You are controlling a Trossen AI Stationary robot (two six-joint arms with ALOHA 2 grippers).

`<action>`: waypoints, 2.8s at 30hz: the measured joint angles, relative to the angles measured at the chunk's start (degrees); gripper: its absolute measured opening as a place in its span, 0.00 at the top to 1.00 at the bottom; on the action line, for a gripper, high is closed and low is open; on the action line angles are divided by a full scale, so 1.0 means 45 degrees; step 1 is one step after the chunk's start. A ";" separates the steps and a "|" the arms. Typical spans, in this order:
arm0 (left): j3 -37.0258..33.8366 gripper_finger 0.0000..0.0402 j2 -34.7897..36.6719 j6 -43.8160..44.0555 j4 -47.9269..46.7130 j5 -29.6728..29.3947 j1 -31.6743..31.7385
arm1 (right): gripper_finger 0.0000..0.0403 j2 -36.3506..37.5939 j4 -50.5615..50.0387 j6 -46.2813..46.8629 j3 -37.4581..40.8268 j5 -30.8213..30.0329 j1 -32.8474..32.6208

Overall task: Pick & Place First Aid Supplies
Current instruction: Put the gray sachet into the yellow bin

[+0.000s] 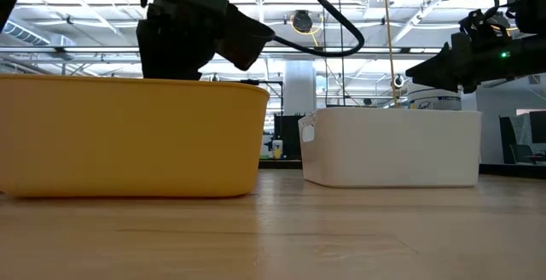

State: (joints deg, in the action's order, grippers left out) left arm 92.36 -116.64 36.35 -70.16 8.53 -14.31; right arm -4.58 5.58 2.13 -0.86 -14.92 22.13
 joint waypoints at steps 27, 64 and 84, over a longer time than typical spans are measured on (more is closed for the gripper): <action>-0.1679 0.19 0.3502 -0.3747 0.0038 -0.0084 -0.1542 | 0.35 0.0000 0.0000 -0.0003 0.0003 0.0005 0.0000; -1.2054 0.24 0.8861 0.0000 0.7913 -0.2224 -0.8425 | 0.35 0.0001 -0.0003 -0.0001 0.0003 0.0001 0.0000; -1.2638 0.81 0.8238 -0.0897 0.8629 -0.2010 -0.8387 | 0.35 0.0000 -0.0003 -0.0003 0.0003 0.0000 0.0000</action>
State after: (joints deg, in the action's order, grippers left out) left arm 35.48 -79.57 32.31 -31.33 -0.51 -52.05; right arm -4.58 5.57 2.12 -0.85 -14.92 22.13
